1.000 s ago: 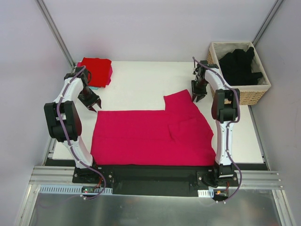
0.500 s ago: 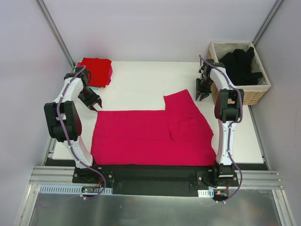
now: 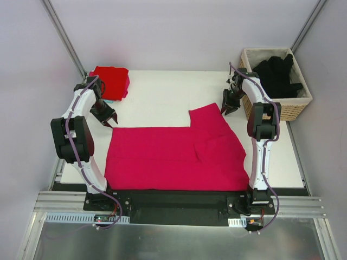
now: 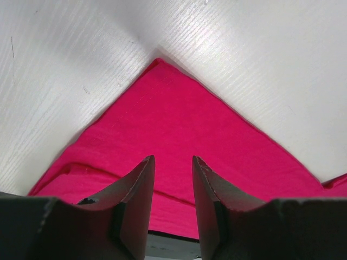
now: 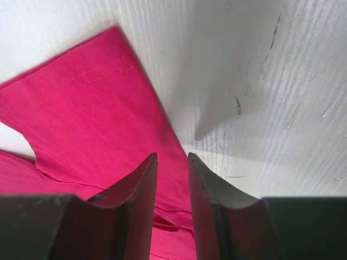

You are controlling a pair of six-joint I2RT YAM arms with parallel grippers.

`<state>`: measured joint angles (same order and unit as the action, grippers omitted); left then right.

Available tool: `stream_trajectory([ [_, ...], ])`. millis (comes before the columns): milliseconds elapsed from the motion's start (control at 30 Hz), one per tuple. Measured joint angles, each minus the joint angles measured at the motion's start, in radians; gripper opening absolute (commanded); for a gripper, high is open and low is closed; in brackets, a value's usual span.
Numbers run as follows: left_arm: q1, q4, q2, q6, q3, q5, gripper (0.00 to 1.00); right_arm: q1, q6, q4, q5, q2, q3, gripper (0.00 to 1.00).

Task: Fold and stack the t-shirts

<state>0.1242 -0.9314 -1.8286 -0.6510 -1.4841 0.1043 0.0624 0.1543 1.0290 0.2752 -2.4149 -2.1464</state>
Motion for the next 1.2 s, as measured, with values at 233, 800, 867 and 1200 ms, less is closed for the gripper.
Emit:
stream_trajectory([
  [233, 0.000, 0.000, 0.000, 0.000, 0.000, 0.000, 0.33, 0.001, 0.002, 0.000, 0.003, -0.002, 0.010, 0.32],
  [800, 0.000, 0.000, 0.000, 0.000, 0.000, 0.000, 0.33, 0.009, 0.008, 0.001, -0.001, -0.021, 0.010, 0.32],
  [867, 0.000, 0.000, 0.000, 0.000, 0.000, 0.000, 0.33, 0.010, 0.008, 0.001, -0.002, -0.021, 0.010, 0.31],
  [1200, 0.000, 0.000, 0.000, 0.000, 0.000, 0.000, 0.33, 0.013, 0.021, 0.005, -0.005, -0.021, 0.009, 0.31],
])
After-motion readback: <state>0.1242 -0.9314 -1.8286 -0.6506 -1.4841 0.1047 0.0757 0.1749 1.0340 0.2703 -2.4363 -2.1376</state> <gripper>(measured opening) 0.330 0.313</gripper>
